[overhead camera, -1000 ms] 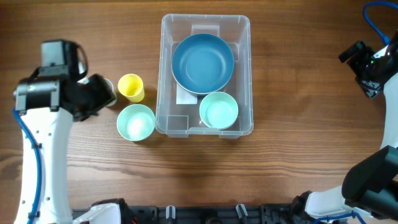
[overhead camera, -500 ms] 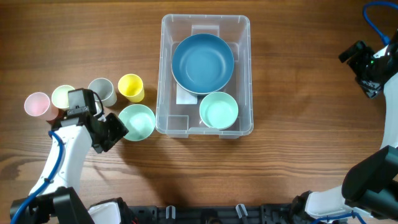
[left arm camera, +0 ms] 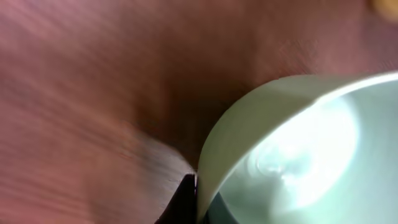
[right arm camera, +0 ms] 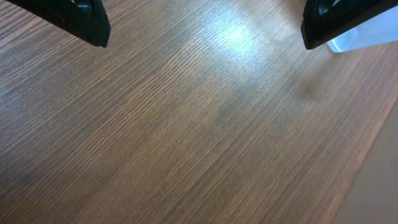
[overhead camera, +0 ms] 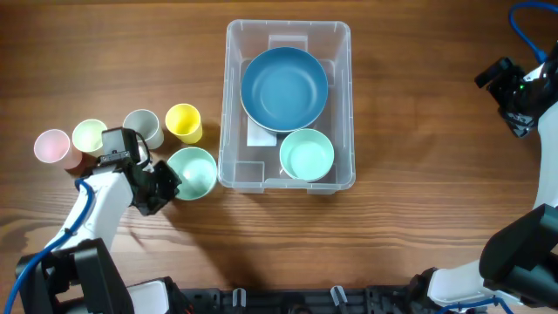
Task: Pack container
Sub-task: 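Move the left gripper to the pale-green cup and grasp its rim, then carry the pale-green cup into the container onto the mint cup, release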
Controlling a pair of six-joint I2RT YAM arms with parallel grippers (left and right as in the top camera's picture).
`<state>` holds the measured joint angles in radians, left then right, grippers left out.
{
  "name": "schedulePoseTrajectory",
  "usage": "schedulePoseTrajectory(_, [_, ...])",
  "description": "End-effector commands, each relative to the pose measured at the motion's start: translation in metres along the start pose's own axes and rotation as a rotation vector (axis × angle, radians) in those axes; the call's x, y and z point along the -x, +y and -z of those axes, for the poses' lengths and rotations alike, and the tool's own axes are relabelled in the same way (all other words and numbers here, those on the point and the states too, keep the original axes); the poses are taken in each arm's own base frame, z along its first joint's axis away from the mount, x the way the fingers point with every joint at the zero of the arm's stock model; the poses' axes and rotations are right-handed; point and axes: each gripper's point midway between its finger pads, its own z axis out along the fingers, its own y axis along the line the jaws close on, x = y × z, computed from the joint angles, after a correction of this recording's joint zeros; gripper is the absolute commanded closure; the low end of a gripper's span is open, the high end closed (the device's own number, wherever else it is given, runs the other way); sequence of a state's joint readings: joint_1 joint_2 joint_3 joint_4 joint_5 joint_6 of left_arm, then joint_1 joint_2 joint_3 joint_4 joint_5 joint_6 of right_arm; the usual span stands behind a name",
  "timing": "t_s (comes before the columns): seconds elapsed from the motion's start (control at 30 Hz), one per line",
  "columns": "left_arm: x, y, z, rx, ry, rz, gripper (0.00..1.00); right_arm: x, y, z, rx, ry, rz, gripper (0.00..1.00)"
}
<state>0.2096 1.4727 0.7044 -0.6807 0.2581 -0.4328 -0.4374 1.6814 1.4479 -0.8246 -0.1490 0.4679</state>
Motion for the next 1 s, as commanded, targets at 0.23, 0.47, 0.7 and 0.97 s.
schedulePoseTrajectory(0.23, [0.013, -0.064, 0.188, -0.113, -0.224, -0.081, 0.96, -0.001, 0.000, -0.003, -0.001, 0.008, -0.004, 0.01])
schedulePoseTrajectory(0.47, [0.018, -0.172, 0.249, -0.369, -0.461, -0.374, 0.96, -0.001, 0.000, -0.003, -0.001, 0.008, -0.004, 0.01])
schedulePoseTrajectory(0.7, [-0.051, -0.264, 0.134, -0.330, -0.180, -0.653, 0.96, -0.001, 0.000, -0.003, -0.001, 0.008, -0.005, 0.00])
schedulePoseTrajectory(0.97, [-0.096, -0.252, 0.029, -0.098, 0.051, -0.733, 0.96, -0.001, 0.000, -0.003, -0.001, 0.008, -0.004, 0.00])
